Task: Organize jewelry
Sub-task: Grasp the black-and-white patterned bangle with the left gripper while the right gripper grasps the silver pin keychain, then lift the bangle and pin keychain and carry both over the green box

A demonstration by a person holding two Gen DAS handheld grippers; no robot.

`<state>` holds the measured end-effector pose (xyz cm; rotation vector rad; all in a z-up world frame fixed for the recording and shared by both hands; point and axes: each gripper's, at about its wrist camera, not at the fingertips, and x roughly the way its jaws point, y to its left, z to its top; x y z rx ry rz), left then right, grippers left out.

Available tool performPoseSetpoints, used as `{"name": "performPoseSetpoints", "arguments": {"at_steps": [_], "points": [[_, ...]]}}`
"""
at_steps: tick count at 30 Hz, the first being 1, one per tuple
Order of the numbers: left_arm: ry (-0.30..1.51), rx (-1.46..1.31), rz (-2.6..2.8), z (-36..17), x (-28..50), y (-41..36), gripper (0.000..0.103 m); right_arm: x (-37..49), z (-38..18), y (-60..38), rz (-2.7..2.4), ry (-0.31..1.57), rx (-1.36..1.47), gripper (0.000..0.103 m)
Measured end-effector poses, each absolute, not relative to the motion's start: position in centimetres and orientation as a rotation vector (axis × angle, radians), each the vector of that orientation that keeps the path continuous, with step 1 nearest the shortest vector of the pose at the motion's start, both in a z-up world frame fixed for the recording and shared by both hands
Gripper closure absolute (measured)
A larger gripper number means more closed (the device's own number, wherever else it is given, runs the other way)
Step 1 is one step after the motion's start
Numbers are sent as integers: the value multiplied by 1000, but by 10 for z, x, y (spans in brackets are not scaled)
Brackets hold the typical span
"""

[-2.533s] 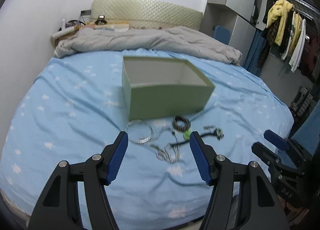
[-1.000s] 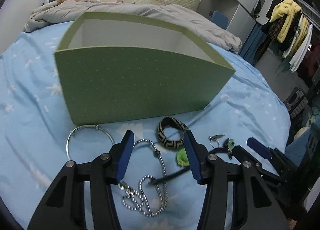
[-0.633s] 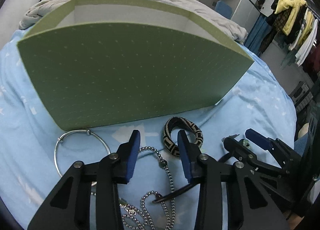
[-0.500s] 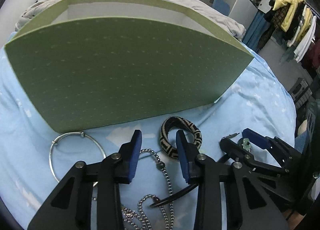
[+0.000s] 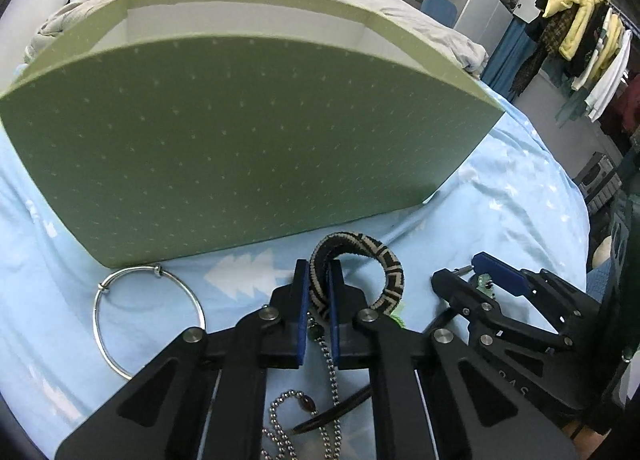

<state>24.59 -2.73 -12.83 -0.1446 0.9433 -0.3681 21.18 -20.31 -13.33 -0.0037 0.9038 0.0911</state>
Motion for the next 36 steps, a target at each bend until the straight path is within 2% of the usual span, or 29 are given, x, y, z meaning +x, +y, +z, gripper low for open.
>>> {"name": "performPoseSetpoints", "arguments": {"at_steps": [25,36], "points": [[847,-174,-291,-83,189,-3,95,138,-65,-203,146,701,22,55],[821,-164,-239,-81,172,8,95,119,-67,-196,187,668,39,55]]}}
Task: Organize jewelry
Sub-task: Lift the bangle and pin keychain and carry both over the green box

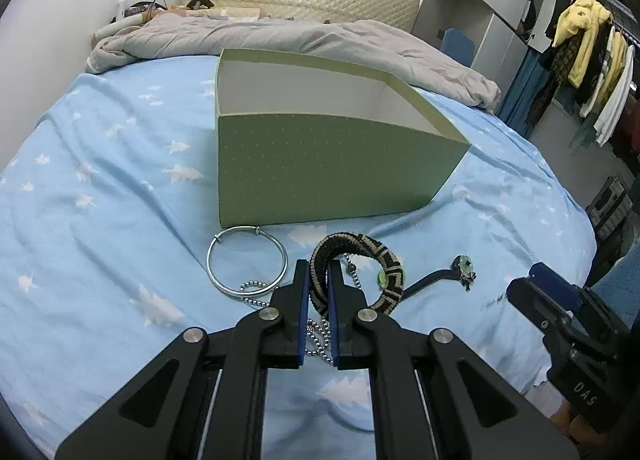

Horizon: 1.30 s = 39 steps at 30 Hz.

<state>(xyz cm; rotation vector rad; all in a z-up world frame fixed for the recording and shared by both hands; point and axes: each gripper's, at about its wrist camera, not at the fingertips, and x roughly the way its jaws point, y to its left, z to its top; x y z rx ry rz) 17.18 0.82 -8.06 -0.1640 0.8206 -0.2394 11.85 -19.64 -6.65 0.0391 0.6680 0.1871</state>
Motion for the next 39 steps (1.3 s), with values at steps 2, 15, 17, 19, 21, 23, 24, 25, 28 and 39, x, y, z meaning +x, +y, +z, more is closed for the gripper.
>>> {"name": "performPoseSetpoints", "arguments": {"at_steps": [2,15,17,19,21,23,24,25,28,39], "points": [[805,-160,-239,-75,172,10,95,119,-63,-195,191,652,42,55],[676,-111,-246,-17,207,12,95,157,-9,-187,232,510,51,55],[664,-104,-243,-9,215,12,95,168,-2,-187,232,503,43,55],[660,-101,-243,-2,225,13,95,181,3,-188,245,504,44,55],[669,-101,-240,3,235,14,95,198,7,-188,248,517,44,55],[668,-103,-238,8,245,14,95,217,12,-187,260,524,48,55],[670,-86,-227,10,252,14,95,224,13,-187,259,529,47,55],[677,-69,-218,11,259,13,95,236,14,-185,264,541,43,55],[704,-58,-209,11,282,17,95,262,12,-181,286,577,28,55],[881,0,-214,-21,336,9,95,325,-18,-166,345,770,-23,55]]}}
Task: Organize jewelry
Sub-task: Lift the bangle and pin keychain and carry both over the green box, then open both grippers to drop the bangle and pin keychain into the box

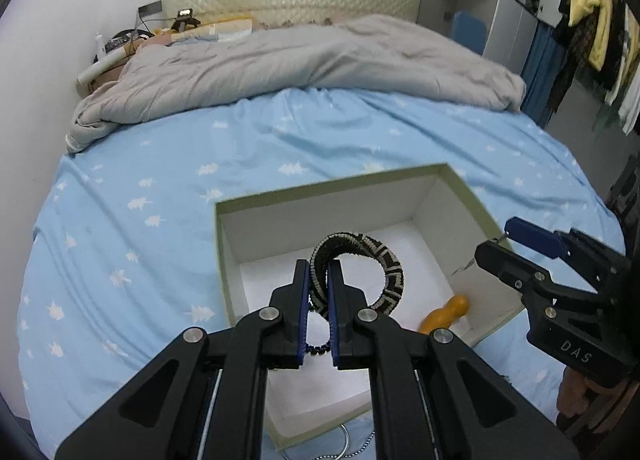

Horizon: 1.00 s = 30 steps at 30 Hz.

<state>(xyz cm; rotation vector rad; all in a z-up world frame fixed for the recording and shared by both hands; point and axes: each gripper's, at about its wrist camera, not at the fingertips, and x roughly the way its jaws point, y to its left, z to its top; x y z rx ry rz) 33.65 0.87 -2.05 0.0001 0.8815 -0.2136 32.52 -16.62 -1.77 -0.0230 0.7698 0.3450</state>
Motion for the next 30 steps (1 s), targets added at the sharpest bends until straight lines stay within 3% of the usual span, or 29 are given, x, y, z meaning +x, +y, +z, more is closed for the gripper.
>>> {"name": "performPoseSetpoints", "arguments": {"at_steps": [7,10,11,14,15,30], "points": [[910,-4,-232,-27,346,4,95,336,-27,-167,355,817,-27,54],[918,-18,-244,-27,347,5,93,337,-24,-167,355,807,-30,39],[921,-23,-246,-27,347,6,87,336,-23,-168,355,803,-28,37],[901,-19,-238,-23,344,8,47,335,-18,-171,350,787,-18,37],[880,-5,-231,-21,341,9,45,332,-15,-173,346,774,-16,37],[752,-67,-208,3,284,26,45,274,10,-188,330,636,24,37]]}}
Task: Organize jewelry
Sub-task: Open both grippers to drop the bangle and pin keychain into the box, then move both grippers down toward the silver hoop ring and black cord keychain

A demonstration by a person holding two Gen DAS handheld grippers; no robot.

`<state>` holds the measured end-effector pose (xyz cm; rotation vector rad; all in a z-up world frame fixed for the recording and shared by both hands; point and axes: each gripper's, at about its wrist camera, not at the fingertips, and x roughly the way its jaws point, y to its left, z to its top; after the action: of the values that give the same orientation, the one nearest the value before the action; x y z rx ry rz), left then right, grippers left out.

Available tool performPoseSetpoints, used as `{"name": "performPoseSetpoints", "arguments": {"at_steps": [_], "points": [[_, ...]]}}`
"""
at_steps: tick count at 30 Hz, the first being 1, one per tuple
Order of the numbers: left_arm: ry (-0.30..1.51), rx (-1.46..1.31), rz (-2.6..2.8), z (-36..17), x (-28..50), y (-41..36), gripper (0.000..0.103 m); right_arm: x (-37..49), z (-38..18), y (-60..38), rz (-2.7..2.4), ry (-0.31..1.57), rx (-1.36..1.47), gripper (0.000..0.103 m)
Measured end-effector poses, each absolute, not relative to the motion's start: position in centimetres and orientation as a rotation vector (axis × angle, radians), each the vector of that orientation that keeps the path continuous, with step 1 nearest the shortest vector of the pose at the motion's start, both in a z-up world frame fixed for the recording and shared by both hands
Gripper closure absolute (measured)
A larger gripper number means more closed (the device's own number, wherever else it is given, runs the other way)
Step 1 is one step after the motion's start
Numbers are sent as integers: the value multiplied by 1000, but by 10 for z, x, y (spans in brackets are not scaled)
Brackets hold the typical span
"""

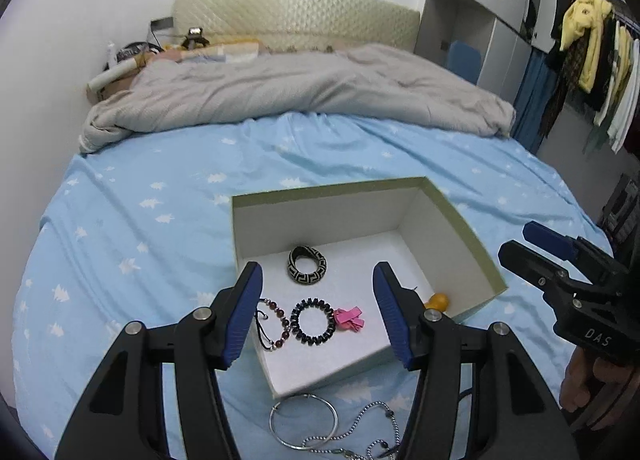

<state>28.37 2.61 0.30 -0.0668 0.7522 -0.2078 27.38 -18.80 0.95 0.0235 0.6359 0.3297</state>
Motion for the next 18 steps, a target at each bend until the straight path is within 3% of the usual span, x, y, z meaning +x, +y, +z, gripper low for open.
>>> {"name": "performPoseSetpoints", "arguments": {"at_steps": [18], "points": [[683,-121,-191,-14,209,24,45,185,-16,-187,298,573,7,37]]}}
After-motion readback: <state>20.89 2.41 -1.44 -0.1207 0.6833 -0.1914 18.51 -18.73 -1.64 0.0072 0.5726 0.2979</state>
